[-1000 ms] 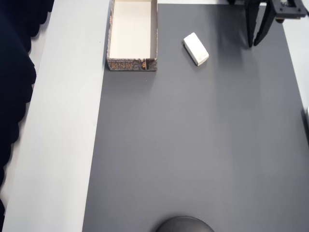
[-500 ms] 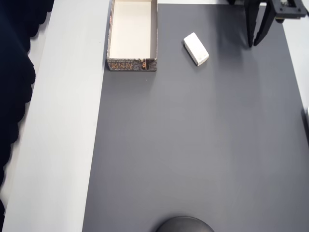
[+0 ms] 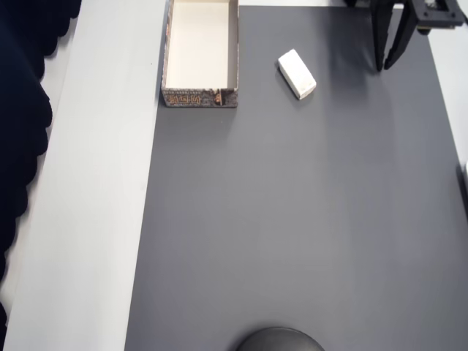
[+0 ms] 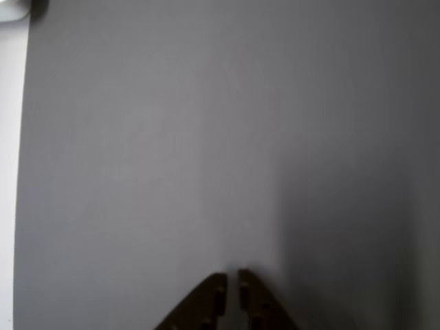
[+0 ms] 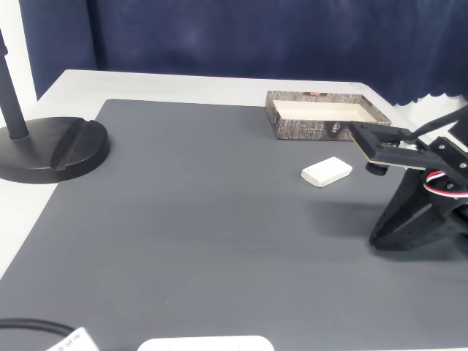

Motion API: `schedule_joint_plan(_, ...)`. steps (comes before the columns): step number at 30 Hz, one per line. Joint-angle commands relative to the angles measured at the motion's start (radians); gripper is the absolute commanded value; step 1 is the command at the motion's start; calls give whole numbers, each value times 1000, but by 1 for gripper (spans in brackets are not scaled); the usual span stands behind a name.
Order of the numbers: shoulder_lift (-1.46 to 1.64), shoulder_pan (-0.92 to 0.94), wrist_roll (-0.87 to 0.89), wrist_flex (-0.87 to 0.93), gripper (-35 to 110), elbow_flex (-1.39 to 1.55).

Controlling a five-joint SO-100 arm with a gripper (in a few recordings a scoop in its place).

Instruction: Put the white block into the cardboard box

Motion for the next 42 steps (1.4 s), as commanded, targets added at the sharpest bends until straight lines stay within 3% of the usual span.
schedule_joint_plan(1, 34, -2, -12, 8, -2, 18)
schedule_joint_plan(25, 11, 8, -72, -5, -2, 9)
schedule_joint_plan(29, -91, 44, -77, -46, -2, -71)
schedule_joint_plan(42, -672, 201, 178, -48, -2, -485)
